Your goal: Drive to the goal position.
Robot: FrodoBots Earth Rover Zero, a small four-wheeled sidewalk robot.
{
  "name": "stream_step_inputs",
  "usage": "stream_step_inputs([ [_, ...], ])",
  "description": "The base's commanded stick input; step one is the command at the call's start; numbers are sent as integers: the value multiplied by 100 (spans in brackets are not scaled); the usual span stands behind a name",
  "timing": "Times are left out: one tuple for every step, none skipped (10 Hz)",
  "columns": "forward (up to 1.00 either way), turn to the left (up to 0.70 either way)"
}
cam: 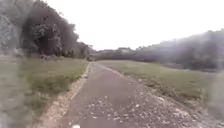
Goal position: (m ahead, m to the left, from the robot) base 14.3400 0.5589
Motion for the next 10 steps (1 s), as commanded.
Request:
stream_step_inputs([
  [70, -12],
  [70, -8],
  [70, -2],
  [70, 0],
  [70, 0],
  [70, -3],
  [70, -9],
  [70, -9],
  [70, -4],
  [70, 0],
])
